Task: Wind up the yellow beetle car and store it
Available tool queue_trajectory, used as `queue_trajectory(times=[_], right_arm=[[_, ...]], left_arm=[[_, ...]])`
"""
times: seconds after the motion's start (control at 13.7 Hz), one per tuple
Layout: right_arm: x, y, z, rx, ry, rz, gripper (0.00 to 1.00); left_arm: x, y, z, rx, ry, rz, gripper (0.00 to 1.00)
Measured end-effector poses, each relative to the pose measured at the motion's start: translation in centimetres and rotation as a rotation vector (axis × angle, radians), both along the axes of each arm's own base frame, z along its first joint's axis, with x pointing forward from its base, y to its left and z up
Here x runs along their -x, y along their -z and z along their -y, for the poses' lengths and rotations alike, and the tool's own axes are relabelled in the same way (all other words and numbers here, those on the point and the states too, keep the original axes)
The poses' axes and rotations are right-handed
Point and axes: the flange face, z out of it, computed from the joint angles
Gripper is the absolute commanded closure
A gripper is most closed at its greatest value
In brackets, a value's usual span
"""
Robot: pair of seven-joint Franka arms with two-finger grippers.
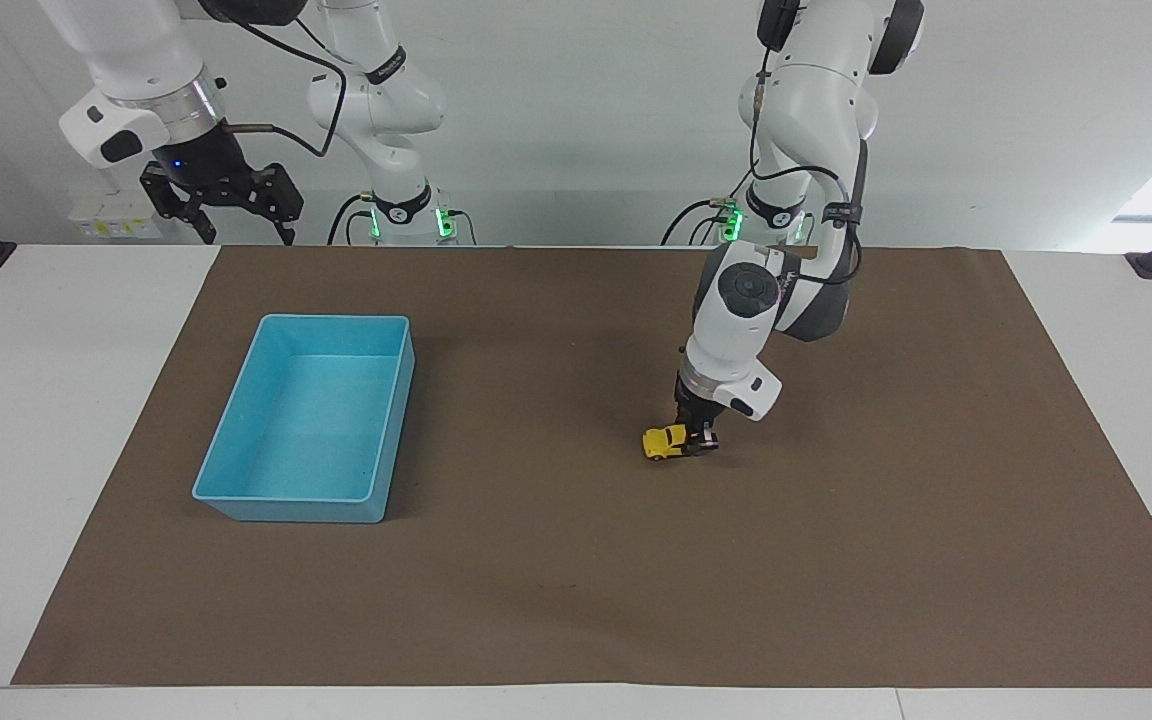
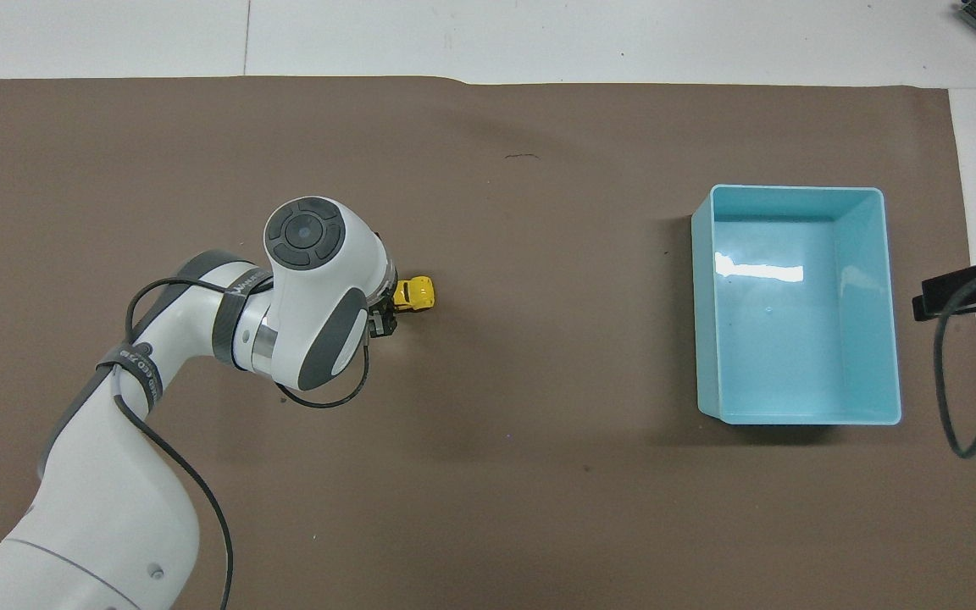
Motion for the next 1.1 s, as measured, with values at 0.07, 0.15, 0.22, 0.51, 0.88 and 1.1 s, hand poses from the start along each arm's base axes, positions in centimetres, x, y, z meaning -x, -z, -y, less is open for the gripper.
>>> queue_trajectory(times=[0.07,0.15,0.22,0.51,0.88,1.1], right_arm=[[0.0,0.0,0.0,0.0,0.0,0.0,0.0],[0.0,0.0,0.0,0.0,0.0,0.0,0.0],[0.0,0.0,0.0,0.0,0.0,0.0,0.0],[0.0,0.0,0.0,0.0,0.0,0.0,0.0],[0.0,0.0,0.0,0.0,0.0,0.0,0.0],[0.0,0.0,0.0,0.0,0.0,0.0,0.0]], left_arm=[[-0.1,0.0,-0.2,-0.002,0.008,0.0,1.0],[-0.2,0.0,-0.7,-0.004,0.011,-0.001,1.0],[-0.4,0.0,-1.2,-0.005,0.012,-0.003,1.0],[-1.4,0.0,-4.8,-0.011,0.004,-0.019,1.0],[-2.2,0.0,-9.2,-0.013,0.007,-0.028,1.0],[-2.5,0.0,-10.7,-0.013,0.019,-0.027,1.0]])
